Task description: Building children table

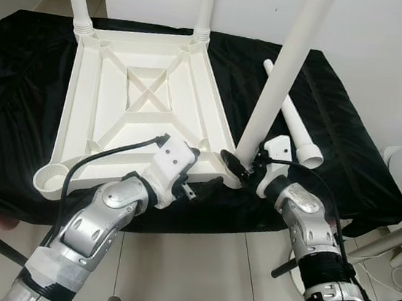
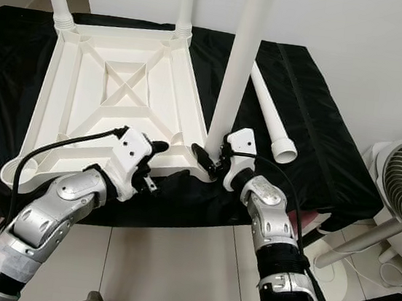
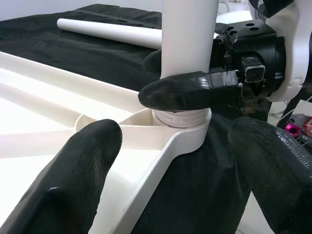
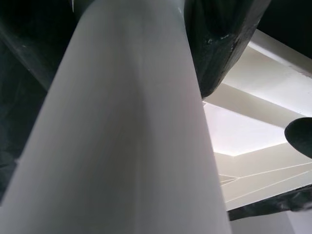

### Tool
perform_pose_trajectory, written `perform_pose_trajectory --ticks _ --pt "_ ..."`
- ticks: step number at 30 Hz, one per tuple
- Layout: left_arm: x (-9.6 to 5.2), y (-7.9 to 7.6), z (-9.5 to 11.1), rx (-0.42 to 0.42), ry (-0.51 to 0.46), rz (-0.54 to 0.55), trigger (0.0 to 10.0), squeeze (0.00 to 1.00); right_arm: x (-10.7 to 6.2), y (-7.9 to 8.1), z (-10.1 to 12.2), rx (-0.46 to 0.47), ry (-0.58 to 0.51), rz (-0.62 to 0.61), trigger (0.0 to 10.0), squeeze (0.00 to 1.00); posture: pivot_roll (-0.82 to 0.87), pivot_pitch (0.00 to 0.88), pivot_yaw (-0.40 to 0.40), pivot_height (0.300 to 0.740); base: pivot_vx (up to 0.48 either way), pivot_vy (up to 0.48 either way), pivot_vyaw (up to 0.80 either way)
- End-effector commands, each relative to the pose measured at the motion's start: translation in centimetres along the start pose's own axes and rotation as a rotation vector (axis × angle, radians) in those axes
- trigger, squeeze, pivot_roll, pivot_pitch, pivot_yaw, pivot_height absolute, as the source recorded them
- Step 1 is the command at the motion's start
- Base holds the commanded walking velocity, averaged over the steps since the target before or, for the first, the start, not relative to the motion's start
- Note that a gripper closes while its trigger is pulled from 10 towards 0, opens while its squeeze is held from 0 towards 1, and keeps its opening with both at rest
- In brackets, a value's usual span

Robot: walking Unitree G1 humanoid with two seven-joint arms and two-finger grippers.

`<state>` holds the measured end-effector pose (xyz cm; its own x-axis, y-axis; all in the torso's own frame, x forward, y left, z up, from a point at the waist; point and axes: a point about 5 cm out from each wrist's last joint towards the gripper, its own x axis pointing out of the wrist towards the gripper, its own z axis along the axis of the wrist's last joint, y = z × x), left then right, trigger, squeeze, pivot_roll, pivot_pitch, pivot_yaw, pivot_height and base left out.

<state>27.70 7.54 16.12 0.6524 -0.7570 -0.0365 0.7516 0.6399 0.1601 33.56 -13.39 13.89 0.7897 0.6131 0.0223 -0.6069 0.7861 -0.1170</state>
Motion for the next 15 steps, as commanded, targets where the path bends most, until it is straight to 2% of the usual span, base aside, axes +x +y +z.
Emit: perform_pose_trajectory --ticks 1,5,7,8,12,13,14,15 --pt "0.0 -0.1 0.0 0.010 0.003 -0.021 10.0 0.00 -0.5 0.1 -1.1 0.036 0.040 -0.022 10.0 0.00 -0.04 0.059 -0.011 0.740 0.000 0.000 0.00" --pt "0.0 -0.1 0.0 0.010 0.003 -0.021 10.0 0.00 -0.4 0.2 -1.2 0.038 0.047 -0.039 10.0 0.00 -0.04 0.059 -0.012 0.740 0.000 0.000 0.00" --pt "0.0 -0.1 0.0 0.010 0.004 -0.021 10.0 0.00 -0.3 0.4 -1.3 0.051 0.052 -0.087 10.0 0.00 -0.04 0.061 -0.012 0.740 0.000 0.000 0.00" --pt "-0.1 -0.1 -0.1 0.009 0.005 -0.022 10.0 0.00 -0.1 0.9 -1.3 0.075 0.053 -0.168 10.0 0.00 -0.04 0.063 -0.013 0.740 0.000 0.000 0.00" --pt "-0.1 -0.1 -0.1 0.008 0.006 -0.022 10.0 0.00 0.0 1.1 -1.3 0.091 0.056 -0.215 10.0 0.00 -0.04 0.063 -0.013 0.740 0.000 0.000 0.00" --pt "-0.1 -0.1 -0.1 0.007 0.007 -0.022 10.0 0.00 0.2 1.2 -1.3 0.127 0.057 -0.289 10.0 0.00 -0.04 0.064 -0.014 0.740 0.000 0.000 0.00" --pt "-0.1 -0.1 -0.1 0.007 0.007 -0.022 10.0 0.00 0.2 1.2 -1.3 0.127 0.057 -0.289 10.0 0.00 -0.04 0.064 -0.014 0.740 0.000 0.000 0.00" --pt "-0.1 -0.2 -0.1 0.008 0.009 -0.023 10.0 0.00 0.3 1.4 -1.3 0.153 0.059 -0.357 10.0 0.00 -0.04 0.064 -0.014 0.740 0.000 0.000 0.00"
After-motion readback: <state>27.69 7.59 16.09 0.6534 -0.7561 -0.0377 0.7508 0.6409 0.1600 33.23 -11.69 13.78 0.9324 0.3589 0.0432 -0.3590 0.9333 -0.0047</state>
